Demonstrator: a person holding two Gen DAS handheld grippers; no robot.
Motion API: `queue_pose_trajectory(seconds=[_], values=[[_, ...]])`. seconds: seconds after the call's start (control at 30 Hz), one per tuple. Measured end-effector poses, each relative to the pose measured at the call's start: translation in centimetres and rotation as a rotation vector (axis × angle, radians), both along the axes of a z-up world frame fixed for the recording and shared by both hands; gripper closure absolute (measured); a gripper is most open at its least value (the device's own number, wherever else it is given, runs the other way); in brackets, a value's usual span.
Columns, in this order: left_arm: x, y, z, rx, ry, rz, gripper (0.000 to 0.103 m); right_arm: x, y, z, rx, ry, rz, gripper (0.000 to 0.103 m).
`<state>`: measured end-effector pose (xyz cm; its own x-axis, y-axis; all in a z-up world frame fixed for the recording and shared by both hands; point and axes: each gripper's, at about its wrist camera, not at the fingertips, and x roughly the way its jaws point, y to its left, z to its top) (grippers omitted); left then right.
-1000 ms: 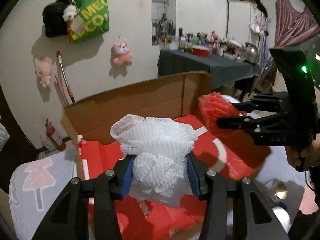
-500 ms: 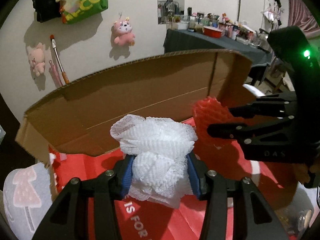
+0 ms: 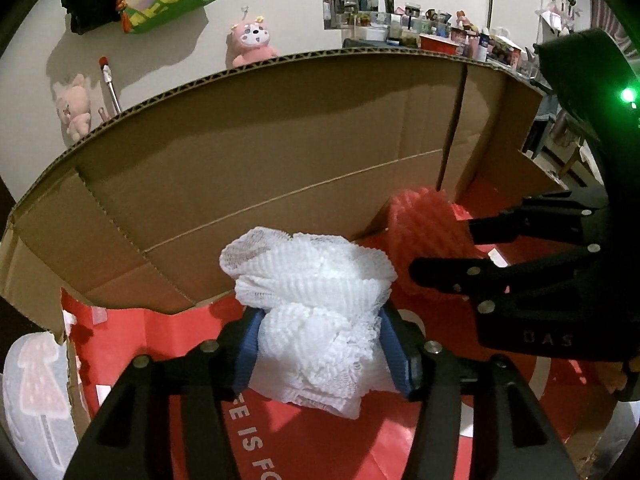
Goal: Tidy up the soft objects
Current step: 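Carry both puffs into the red-lined cardboard box and open both tools, then withdraw both tools from the box back toward the remaining items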
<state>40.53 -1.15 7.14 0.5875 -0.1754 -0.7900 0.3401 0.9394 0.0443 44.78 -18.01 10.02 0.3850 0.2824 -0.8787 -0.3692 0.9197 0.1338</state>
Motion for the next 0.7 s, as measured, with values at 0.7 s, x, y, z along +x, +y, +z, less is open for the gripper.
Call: queue_pose_trajectory(seconds=[0.7], values=[[-1.9,1.8,2.8,-0.047,-0.046,0.062,0.013,-1.1,-2.4,2.8,-0.028,-0.059,-0.069,0.034]])
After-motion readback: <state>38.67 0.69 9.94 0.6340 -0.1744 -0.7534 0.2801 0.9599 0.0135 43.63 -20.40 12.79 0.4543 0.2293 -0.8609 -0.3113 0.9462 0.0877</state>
